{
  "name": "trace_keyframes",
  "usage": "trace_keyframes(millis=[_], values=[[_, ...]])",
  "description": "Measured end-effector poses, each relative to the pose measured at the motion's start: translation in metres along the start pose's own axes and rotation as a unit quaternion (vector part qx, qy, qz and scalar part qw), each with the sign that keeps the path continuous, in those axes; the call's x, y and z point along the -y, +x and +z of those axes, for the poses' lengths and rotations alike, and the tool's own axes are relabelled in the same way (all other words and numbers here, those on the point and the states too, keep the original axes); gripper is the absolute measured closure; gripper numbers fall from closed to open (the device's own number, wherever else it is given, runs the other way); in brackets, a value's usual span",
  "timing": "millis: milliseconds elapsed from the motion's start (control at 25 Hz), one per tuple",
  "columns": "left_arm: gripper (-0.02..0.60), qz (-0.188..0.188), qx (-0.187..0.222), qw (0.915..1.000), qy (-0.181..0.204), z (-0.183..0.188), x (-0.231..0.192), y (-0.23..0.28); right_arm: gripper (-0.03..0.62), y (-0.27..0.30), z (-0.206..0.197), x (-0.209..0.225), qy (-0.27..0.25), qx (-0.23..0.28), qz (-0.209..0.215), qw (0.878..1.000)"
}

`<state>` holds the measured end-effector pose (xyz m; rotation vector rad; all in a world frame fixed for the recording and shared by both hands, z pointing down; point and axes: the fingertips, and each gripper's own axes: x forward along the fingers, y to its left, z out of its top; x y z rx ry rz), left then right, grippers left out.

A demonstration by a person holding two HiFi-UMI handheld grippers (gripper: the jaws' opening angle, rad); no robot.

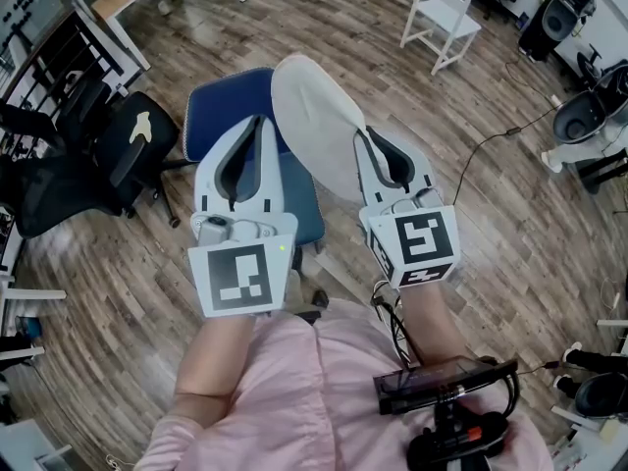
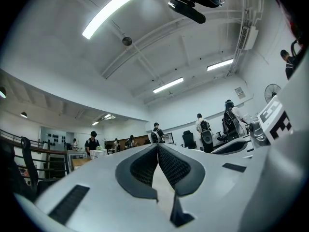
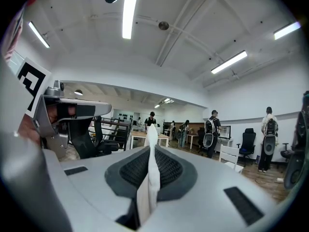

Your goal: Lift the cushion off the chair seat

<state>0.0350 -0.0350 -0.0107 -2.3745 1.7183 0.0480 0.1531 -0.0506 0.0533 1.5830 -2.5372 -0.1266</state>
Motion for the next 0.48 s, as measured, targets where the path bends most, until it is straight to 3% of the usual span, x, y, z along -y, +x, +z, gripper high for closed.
trace_keyframes(millis=[480], values=[[0.568,-0.003,0.001,1.0,0.007,0.0004,0.0026,0.0024,0.567,0.0046,-0.0009,-0.0015,0.001,0.002,0.004,1.0]])
